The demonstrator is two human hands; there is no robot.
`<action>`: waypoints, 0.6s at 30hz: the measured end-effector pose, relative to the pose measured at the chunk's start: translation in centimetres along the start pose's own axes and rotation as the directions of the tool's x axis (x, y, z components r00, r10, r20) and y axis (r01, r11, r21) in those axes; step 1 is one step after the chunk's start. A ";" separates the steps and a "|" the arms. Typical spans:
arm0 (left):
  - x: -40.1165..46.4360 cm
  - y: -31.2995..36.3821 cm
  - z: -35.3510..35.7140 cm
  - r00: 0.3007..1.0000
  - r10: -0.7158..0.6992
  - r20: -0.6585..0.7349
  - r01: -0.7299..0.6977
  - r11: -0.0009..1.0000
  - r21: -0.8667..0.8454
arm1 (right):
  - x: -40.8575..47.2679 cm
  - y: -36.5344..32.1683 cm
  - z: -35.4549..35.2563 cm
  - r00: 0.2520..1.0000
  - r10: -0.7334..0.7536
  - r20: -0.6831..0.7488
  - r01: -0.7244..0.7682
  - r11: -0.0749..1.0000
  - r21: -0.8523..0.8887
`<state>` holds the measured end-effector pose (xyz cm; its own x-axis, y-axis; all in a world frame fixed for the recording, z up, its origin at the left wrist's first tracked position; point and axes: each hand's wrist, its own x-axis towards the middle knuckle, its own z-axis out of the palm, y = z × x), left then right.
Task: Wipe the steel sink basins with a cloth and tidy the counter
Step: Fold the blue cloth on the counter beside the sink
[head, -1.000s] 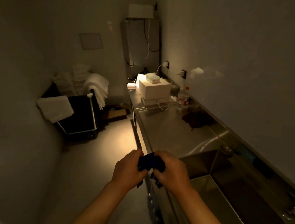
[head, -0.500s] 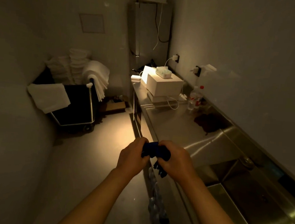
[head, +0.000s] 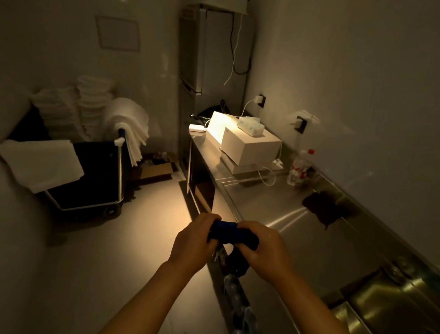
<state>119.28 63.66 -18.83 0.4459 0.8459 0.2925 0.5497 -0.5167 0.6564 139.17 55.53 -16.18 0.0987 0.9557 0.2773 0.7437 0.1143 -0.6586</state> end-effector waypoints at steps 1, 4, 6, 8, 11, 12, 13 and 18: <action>0.6 -0.6 -0.1 1.000 0.001 0.003 -0.001 1.000 -0.011 | 0.5 0.1 0.3 1.000 0.017 -0.006 -0.017 1.000 0.002; 1.8 -2.0 0.3 1.000 0.001 0.016 0.000 0.999 -0.050 | 1.7 0.8 0.8 0.998 0.058 -0.032 -0.057 0.998 0.023; 2.3 -2.6 1.0 0.999 -0.006 0.036 0.009 0.997 -0.075 | 2.3 1.5 1.0 0.996 0.089 -0.032 -0.088 0.996 0.031; 2.9 -3.1 1.7 0.998 -0.003 0.067 0.009 0.995 -0.095 | 2.7 2.4 1.3 0.992 0.119 -0.028 -0.118 0.992 0.044; 4.7 -3.8 2.8 0.994 0.016 0.105 -0.003 0.993 -0.116 | 3.1 4.4 1.6 0.985 0.167 -0.046 -0.162 0.982 0.092; 5.6 -4.0 3.3 0.993 0.023 0.119 -0.009 0.993 -0.116 | 3.3 5.2 1.7 0.981 0.190 -0.049 -0.183 0.976 0.120; 6.4 -4.1 3.8 0.990 0.030 0.136 -0.015 0.993 -0.114 | 3.5 6.0 1.7 0.975 0.215 -0.051 -0.206 0.968 0.146; 11.1 -4.0 7.6 0.971 0.084 0.226 -0.065 0.994 -0.093 | 5.1 11.2 1.4 0.942 0.316 -0.112 -0.285 0.931 0.228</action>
<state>127.38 74.09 -23.45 0.6384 0.7478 0.1823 0.4515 -0.5557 0.6981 147.11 62.05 -23.10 0.4023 0.9060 0.1316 0.5135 -0.1043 -0.8517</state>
